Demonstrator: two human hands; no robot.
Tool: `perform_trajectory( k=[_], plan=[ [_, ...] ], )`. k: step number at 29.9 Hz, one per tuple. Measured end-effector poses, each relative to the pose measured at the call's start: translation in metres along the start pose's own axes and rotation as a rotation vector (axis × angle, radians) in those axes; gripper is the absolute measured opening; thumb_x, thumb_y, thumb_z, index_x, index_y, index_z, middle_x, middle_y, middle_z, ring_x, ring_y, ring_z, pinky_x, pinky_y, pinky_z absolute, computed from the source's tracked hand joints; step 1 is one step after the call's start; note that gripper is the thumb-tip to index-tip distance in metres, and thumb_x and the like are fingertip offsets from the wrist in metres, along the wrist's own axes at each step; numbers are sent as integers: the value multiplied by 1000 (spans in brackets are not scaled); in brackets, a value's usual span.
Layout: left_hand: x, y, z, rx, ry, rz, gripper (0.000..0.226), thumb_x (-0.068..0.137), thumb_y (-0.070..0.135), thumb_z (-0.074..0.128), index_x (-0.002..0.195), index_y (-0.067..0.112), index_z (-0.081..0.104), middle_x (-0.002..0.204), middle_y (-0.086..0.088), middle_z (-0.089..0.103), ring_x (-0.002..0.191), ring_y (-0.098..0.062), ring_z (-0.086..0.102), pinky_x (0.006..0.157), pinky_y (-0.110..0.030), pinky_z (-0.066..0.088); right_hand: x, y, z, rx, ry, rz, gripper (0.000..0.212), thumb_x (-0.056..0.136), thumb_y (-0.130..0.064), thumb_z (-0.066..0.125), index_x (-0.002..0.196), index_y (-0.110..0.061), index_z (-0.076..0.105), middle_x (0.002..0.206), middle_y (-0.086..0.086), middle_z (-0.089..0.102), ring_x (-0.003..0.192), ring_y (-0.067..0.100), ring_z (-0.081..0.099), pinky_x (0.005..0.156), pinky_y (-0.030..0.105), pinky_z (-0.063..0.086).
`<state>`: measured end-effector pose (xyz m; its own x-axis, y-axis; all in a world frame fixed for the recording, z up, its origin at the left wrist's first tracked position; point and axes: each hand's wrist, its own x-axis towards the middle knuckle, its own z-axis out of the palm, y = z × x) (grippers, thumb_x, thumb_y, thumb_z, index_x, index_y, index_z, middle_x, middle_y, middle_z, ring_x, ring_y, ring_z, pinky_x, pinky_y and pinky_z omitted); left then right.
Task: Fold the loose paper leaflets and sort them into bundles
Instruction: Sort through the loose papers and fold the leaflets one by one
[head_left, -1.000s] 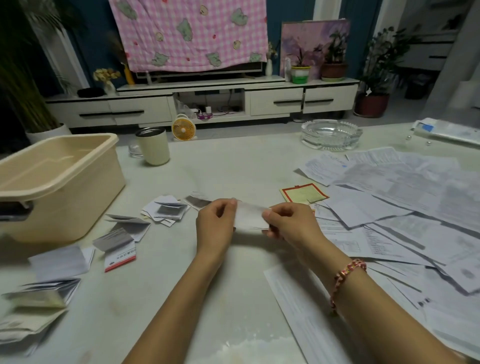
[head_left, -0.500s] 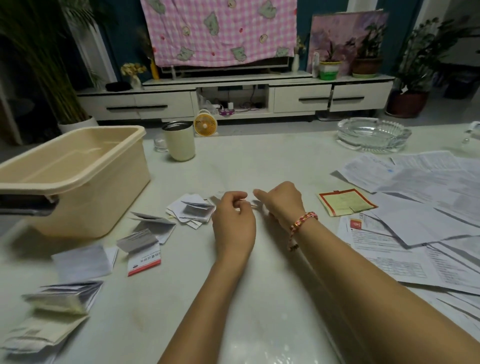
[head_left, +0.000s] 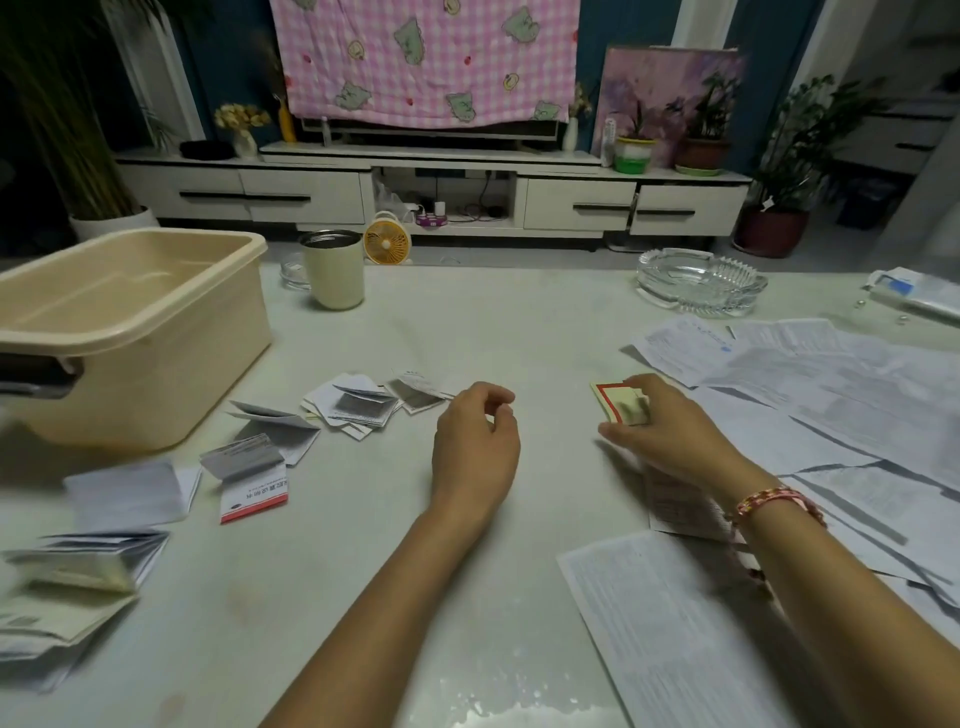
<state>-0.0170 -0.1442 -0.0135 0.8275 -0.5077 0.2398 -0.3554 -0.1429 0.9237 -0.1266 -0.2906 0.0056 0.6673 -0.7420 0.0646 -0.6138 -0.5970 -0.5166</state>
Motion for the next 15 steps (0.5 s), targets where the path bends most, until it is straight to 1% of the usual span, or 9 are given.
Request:
perform_trajectory(
  k=[2, 3, 5, 7, 9, 11, 12, 15],
  plan=[
    [-6, 2, 2, 39, -46, 31, 16, 91, 9, 48, 94, 19, 61, 96, 3, 62, 79, -14, 57, 80, -31, 48, 0, 5, 5, -61, -25, 6, 64, 83, -32, 66, 137, -12, 38, 137, 10, 47, 124, 28, 45, 95, 33, 38],
    [-8, 2, 2, 69, -69, 53, 16, 91, 9, 48, 95, 18, 61, 96, 4, 61, 79, -12, 56, 79, -28, 47, 1, 7, 7, -101, -8, 9, 61, 85, -34, 64, 136, -11, 39, 135, 11, 49, 121, 29, 47, 93, 34, 39],
    [-13, 3, 5, 114, -110, 88, 17, 92, 9, 49, 98, 15, 63, 97, 6, 59, 79, -9, 54, 77, -25, 44, 3, 12, 7, -207, 61, 1, 45, 90, -35, 57, 124, -8, 48, 124, 13, 56, 112, 31, 51, 86, 35, 41],
    [-14, 2, 6, 137, -135, 103, 17, 92, 10, 48, 100, 15, 63, 98, 6, 59, 79, -7, 53, 76, -23, 43, 3, 15, 8, -302, 126, -26, 30, 94, -31, 50, 110, -6, 55, 111, 14, 62, 102, 31, 55, 79, 35, 42],
    [-14, 2, 6, 145, -143, 112, 18, 92, 10, 48, 101, 14, 63, 99, 5, 60, 77, -7, 52, 75, -23, 42, 2, 16, 10, -387, 170, -59, 25, 97, -27, 44, 105, -7, 57, 107, 13, 63, 98, 30, 56, 78, 36, 43],
    [-14, 3, 7, 150, -147, 119, 18, 92, 11, 48, 101, 14, 63, 97, 5, 59, 74, -7, 51, 74, -24, 42, 3, 15, 12, -442, 186, -89, 26, 97, -27, 42, 108, -9, 57, 109, 11, 63, 99, 30, 57, 79, 35, 44],
    [-15, 3, 6, 156, -150, 122, 17, 92, 11, 48, 101, 13, 63, 96, 5, 59, 73, -8, 51, 74, -24, 42, 3, 13, 13, -434, 186, -99, 29, 96, -31, 44, 111, -10, 56, 112, 11, 63, 102, 29, 56, 81, 35, 44],
    [-15, 5, 6, 171, -157, 132, 17, 92, 12, 48, 100, 13, 63, 96, 4, 59, 73, -12, 52, 74, -26, 42, 3, 6, 14, -341, 148, -99, 47, 88, -48, 53, 120, -14, 53, 120, 8, 58, 111, 28, 51, 86, 34, 41]
  ],
)
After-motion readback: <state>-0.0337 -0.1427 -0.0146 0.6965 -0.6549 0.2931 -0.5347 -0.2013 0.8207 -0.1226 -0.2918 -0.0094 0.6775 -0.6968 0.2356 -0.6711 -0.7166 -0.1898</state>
